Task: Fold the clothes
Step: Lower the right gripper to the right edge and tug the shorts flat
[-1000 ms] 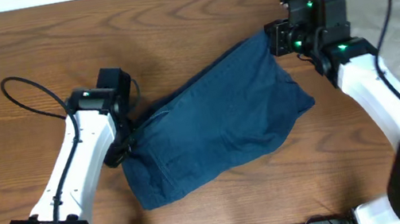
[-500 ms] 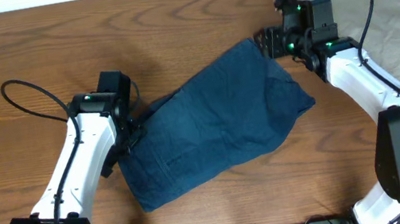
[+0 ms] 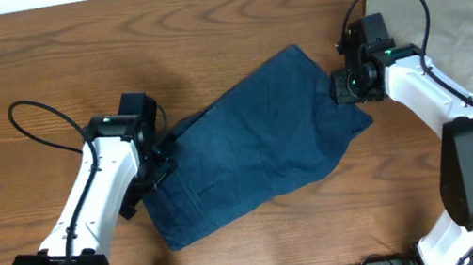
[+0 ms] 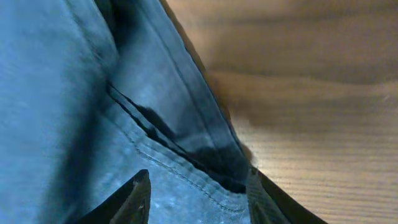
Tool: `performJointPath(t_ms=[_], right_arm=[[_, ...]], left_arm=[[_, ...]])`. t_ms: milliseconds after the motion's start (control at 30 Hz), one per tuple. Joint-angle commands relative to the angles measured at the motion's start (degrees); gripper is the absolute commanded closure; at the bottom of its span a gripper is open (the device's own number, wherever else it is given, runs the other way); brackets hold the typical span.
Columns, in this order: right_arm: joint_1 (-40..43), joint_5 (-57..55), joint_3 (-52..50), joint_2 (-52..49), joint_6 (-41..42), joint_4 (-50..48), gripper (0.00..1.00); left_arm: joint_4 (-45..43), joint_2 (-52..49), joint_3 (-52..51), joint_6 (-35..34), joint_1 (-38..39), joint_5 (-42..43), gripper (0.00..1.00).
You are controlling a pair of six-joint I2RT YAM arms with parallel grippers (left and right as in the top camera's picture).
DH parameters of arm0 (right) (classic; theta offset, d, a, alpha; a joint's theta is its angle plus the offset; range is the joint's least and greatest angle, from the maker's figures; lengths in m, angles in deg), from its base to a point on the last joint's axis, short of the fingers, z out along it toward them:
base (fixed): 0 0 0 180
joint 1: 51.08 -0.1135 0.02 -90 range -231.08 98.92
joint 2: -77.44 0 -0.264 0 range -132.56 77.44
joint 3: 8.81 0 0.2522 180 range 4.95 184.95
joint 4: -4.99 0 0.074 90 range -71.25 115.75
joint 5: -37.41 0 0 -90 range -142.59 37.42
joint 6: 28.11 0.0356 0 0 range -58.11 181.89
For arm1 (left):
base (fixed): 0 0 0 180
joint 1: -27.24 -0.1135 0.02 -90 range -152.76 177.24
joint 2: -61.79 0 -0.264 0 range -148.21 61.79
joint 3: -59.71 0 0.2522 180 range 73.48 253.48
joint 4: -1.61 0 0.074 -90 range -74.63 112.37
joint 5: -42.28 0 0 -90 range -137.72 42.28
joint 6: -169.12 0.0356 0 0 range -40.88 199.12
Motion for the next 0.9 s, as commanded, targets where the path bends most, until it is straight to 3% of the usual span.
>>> performJointPath(t_ms=[0,167,367,400,467,500,867], right_arm=[[0.5,-1.1,-0.6,-0.8,-0.9,1.3,0.54],[0.5,-2.1,-1.3,-0.9,-0.8,3.7,0.56],[0.5,-1.0,-4.9,-0.9,1.1,-1.4,0.6],[0.5,-0.4,-5.3,-0.9,1.1,-1.9,0.68],[0.5,-0.1,-5.5,-0.9,1.5,-2.0,0.95],[0.5,-0.1,-5.5,-0.9,1.9,-2.0,0.99],[6.8,-10.9,-4.3,6.6,12.8,4.5,0.99]], left_arm=[[-0.2,0.0,-0.7,-0.1,-0.2,1.3,0.08],[-0.7,0.0,-0.7,-0.1,-0.2,1.3,0.08],[-1.5,0.0,-0.7,-0.1,-0.2,1.3,0.08],[-1.5,0.0,-0.7,-0.1,-0.2,1.3,0.08],[-1.5,0.0,-0.7,-0.1,-0.2,1.3,0.08],[-1.5,0.0,-0.7,-0.1,-0.2,1.4,0.08],[-1.5,0.0,-0.7,0.1,-0.2,1.3,0.08]])
